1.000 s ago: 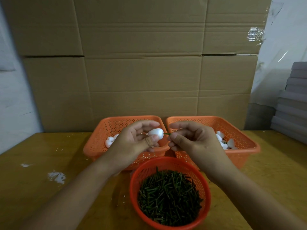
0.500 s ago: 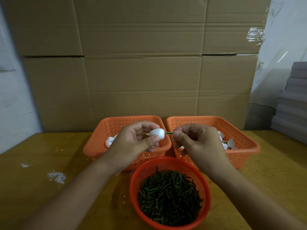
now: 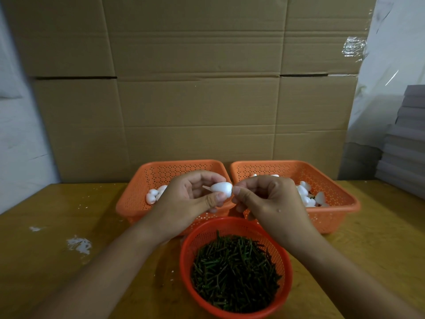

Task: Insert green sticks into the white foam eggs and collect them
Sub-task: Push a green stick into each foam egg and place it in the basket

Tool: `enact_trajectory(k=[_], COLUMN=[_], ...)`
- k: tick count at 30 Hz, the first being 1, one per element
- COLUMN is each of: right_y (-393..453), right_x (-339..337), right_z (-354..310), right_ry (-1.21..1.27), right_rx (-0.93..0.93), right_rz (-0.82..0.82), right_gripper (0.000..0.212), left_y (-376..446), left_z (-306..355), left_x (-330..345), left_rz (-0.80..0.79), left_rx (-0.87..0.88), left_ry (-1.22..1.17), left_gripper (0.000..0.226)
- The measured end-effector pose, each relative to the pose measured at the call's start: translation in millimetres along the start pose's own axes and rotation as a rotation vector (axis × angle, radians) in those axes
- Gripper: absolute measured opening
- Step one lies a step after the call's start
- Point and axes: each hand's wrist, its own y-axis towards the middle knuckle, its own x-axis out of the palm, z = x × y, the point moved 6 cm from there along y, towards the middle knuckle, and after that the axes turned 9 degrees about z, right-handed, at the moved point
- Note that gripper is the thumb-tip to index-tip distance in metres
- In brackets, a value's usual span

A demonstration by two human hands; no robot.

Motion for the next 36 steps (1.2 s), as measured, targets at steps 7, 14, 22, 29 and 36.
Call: enact_trajectory(k=[7,14,22,29,36], right_y=[-1.1,1.8,1.1,0.6,-2.1], right_x=[1.3,-2.6,-3.3,-1.3,1.5], right_z=[1.5,4.5,3.4,2.9,2.1], right_ry=[0.103,0.11,0.059,0.002,0.105], right_rx=[0.042,0.053,0.017,-0.028,0.012], right_rz=[-0.001,0.031,0.024,0.022,0.027], right_gripper=[0.005,0.01,0.012,0.015,0.019], left_y=[0.7,1.9,1.3,0.6,1.5], left_z=[-1.2,-1.5,-2.0,-1.3,-2.2], left_x=[-2.2,-5.1,-5.8,-3.6,-2.8], left_rz=[0.016,0.04,0.04,0.045,0.092], left_rx=[-0.015,-0.02,-0.02,-0.009,0.009], left_ry=[-0.003,0.021,0.044,0.028,0.004], left_gripper=[0.02,0.03,0.033,0.028,0.03])
